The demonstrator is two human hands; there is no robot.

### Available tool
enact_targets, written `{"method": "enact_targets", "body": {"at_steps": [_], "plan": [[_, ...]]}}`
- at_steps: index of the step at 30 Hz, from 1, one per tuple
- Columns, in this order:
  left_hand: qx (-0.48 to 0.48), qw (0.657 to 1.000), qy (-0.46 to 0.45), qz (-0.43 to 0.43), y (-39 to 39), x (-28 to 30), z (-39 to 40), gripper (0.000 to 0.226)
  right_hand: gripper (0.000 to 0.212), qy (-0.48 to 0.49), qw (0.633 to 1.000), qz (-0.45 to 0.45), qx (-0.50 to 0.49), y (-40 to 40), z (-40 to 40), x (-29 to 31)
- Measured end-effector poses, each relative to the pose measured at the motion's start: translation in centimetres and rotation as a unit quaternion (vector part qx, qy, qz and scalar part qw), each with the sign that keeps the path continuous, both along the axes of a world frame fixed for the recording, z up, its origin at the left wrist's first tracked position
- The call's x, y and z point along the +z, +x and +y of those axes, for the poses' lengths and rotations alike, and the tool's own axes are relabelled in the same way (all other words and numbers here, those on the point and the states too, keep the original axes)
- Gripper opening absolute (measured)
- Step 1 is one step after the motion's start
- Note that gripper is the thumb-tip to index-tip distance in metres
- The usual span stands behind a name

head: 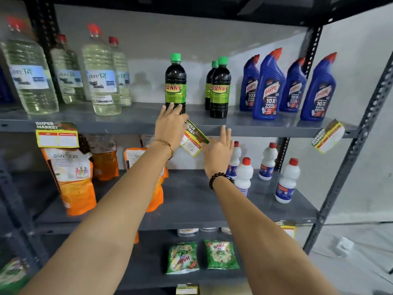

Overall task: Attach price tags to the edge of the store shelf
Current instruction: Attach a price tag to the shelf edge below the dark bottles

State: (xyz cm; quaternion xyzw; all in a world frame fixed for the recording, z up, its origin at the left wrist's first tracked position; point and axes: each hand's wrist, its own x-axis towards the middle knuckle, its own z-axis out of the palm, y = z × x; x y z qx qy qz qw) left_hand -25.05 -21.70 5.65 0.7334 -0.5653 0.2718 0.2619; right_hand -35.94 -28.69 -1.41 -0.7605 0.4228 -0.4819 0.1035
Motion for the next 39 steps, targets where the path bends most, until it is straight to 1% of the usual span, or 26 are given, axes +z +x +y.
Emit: {"method": "enact_targets", "body": {"at_steps": [4, 7, 11, 14, 17, 21, 25, 32, 39], "plan": [[-0.004, 1.000, -0.013, 0.019, -0.6, 0.1, -0.2, 0.015, 0.020, 0.001, 0.999, -0.027, 0.017, -0.7, -0.5, 0.7], [-0.010, 0.999, -0.020, 0.035, -1.1, 0.2, 0.2, 0.013, 0.021, -0.009, 0.999, 0.004, 0.049, -1.4, -0.8, 1.3], [-0.017, 0.999, 0.000, 0.048, -1.8, -0.4, 0.7, 0.011, 0.021, -0.037, 0.995, 0.066, 0.061, -2.1, -0.9, 1.7], [-0.008, 0.997, 0.000, 0.071, -1.2, -1.3, 1.0, 0.011, 0.017, -0.049, 0.994, 0.077, 0.065, -2.5, -1.0, 2.1], [0.001, 0.996, 0.004, 0.085, -0.8, -1.8, 1.5, 0.017, 0.013, -0.064, 0.990, 0.097, 0.079, -3.2, -1.9, 3.0], [-0.003, 0.996, 0.001, 0.094, -1.3, -2.1, 1.0, 0.019, 0.011, -0.046, 0.984, 0.138, 0.103, -4.5, -2.9, 4.7], [0.024, 0.997, -0.001, 0.079, -1.3, -3.1, -0.3, 0.019, 0.012, -0.027, 0.984, 0.130, 0.120, -5.5, -3.1, 5.5], [0.032, 0.992, -0.066, 0.106, -1.7, -2.5, -0.8, 0.019, 0.011, -0.016, 0.990, 0.077, 0.113, -5.0, -3.1, 6.2], [0.048, 0.992, -0.065, 0.094, -1.8, -2.0, -1.0, 0.018, 0.014, -0.026, 0.991, 0.092, 0.093, -4.6, -3.1, 6.6]]}}
